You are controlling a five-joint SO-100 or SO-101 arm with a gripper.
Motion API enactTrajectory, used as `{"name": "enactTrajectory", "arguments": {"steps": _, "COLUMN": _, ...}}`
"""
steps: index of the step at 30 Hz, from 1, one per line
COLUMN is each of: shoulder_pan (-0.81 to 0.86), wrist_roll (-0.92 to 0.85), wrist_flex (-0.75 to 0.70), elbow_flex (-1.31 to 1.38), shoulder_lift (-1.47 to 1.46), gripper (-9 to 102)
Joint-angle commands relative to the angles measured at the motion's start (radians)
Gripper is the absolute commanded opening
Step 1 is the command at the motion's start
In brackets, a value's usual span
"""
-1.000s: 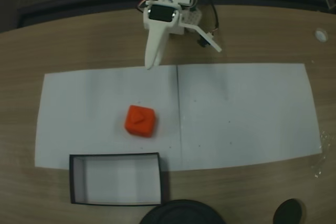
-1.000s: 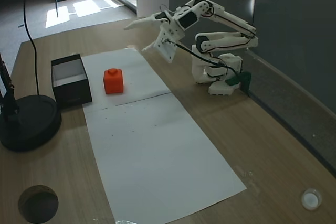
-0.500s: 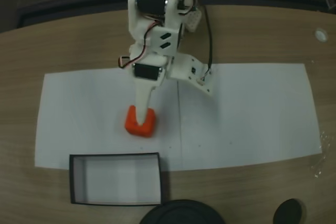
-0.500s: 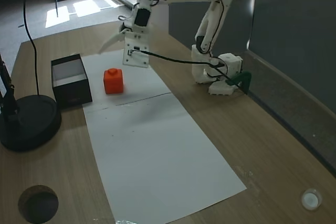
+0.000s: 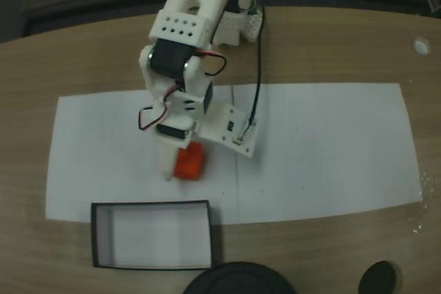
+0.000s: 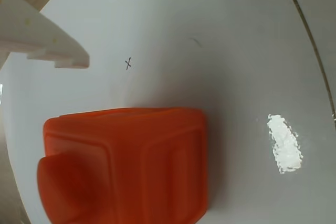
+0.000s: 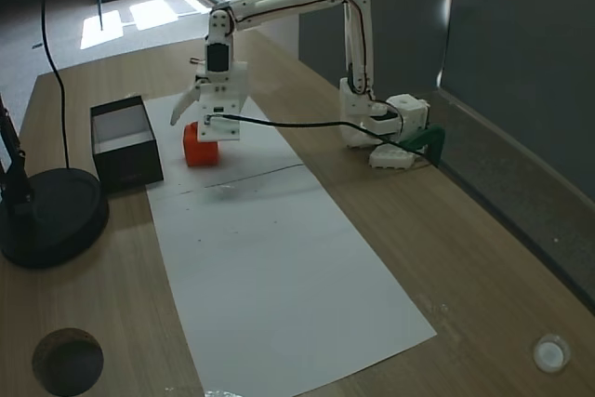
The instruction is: Grab a orange square and put it in the box.
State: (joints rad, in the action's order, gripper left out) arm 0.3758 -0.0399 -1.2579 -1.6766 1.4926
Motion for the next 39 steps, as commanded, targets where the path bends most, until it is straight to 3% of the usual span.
{"name": "enactTrajectory", "arguments": {"steps": 1, "shoulder_pan": -0.003, "wrist_roll": -0.003, "wrist_flex": 0.005, "elbow_flex": 0.064, "shoulder_lift": -0.012, "gripper": 42}}
{"name": "enactTrajectory", "arguments": {"steps": 5, "shoulder_pan": -0.017, "wrist_roll": -0.012, "wrist_flex": 0.006, "elbow_flex": 0.080, "shoulder_lift": -0.075, "gripper": 39}}
{"name": "enactTrajectory", "arguments": {"steps": 10, "shoulder_pan": -0.028, "wrist_roll": -0.061, "wrist_flex": 0.006, "elbow_flex": 0.086, "shoulder_lift": -0.129, "gripper": 10}}
{"name": "enactTrajectory", "arguments": {"steps": 12, "shoulder_pan": -0.025, "wrist_roll": -0.064, "wrist_flex": 0.025, "elbow_flex": 0.086, "shoulder_lift": -0.141, "gripper": 4}}
{"name": "enactTrajectory", "arguments": {"steps": 19, "shoulder_pan": -0.025, "wrist_roll": -0.058, "wrist_flex": 0.000, "elbow_flex": 0.179, "shoulder_lift": -0.094, "gripper": 4}}
{"name": "enactTrajectory", "arguments": {"steps": 25, "shoulder_pan": -0.029, "wrist_roll": -0.058, "wrist_flex": -0.147, "elbow_flex": 0.546, "shoulder_lift": 0.038, "gripper": 4}}
{"name": "enactTrajectory", "arguments": {"steps": 29, "shoulder_pan": -0.032, "wrist_roll": -0.058, "wrist_flex": -0.164, "elbow_flex": 0.805, "shoulder_lift": 0.058, "gripper": 4}}
{"name": "enactTrajectory", "arguments": {"steps": 39, "shoulder_pan": -0.152, "wrist_roll": -0.066, "wrist_flex": -0.129, "elbow_flex": 1.155, "shoulder_lift": -0.229, "gripper": 4}}
